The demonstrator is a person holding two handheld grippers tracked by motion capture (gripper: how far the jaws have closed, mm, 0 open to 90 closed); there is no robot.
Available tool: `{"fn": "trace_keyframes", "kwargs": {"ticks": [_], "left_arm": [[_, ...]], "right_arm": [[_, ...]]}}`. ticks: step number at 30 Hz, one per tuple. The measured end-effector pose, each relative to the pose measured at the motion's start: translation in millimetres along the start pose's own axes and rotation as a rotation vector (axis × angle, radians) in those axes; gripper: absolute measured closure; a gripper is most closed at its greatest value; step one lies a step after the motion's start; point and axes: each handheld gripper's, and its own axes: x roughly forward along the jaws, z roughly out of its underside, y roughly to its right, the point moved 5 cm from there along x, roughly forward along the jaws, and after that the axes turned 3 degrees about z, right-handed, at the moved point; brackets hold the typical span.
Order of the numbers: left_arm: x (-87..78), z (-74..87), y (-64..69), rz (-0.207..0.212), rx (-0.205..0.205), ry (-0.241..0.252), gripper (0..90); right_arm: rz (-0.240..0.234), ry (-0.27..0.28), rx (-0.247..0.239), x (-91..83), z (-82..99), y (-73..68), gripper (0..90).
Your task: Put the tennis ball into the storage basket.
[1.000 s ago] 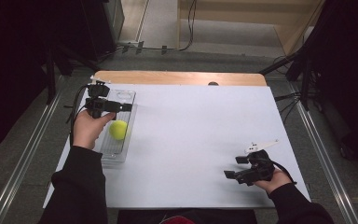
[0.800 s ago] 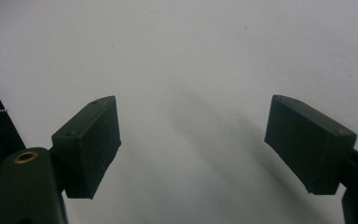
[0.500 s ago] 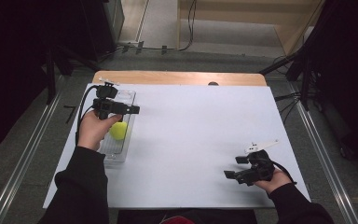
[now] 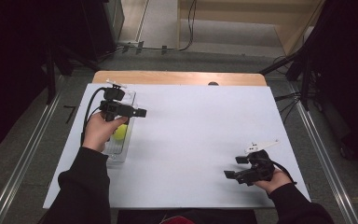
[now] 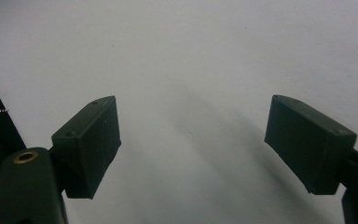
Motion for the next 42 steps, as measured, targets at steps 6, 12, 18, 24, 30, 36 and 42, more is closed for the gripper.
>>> {"fn": "trace_keyframes", "kwargs": {"ticks": [6, 12, 18, 24, 30, 36, 42], "left_arm": [[4.7, 0.4, 6.5, 0.036, -0.003, 0.0, 21.9], [9.5, 2.1, 10.9, 0.045, 0.014, -0.007, 21.9], [12.6, 4.1, 15.9, 0.074, 0.015, 0.002, 21.8], [12.1, 6.3, 16.5, 0.073, 0.026, 0.02, 21.9], [14.4, 13.5, 20.1, 0.09, 0.043, 0.021, 21.9], [15.4, 18.9, 20.4, 0.103, 0.047, 0.009, 21.9], [15.8, 23.1, 23.7, 0.122, 0.049, 0.01, 21.9]], "right_arm": [[0.001, -0.001, 0.001, -0.1, 0.1, 0.0, 16.0], [0.001, 0.0, 0.0, 0.2, 0.0, 0.1, 16.0], [0.001, 0.001, 0.0, 0.0, -0.1, 0.1, 16.0], [0.0, 0.003, 0.001, -0.8, 0.0, 0.3, 16.0], [0.0, 0.005, 0.0, -0.9, -0.2, 0.4, 16.0], [0.001, 0.004, 0.003, -1.0, -0.1, 0.0, 16.0], [0.001, 0.005, 0.003, -1.1, -0.2, 0.0, 16.0]]}}
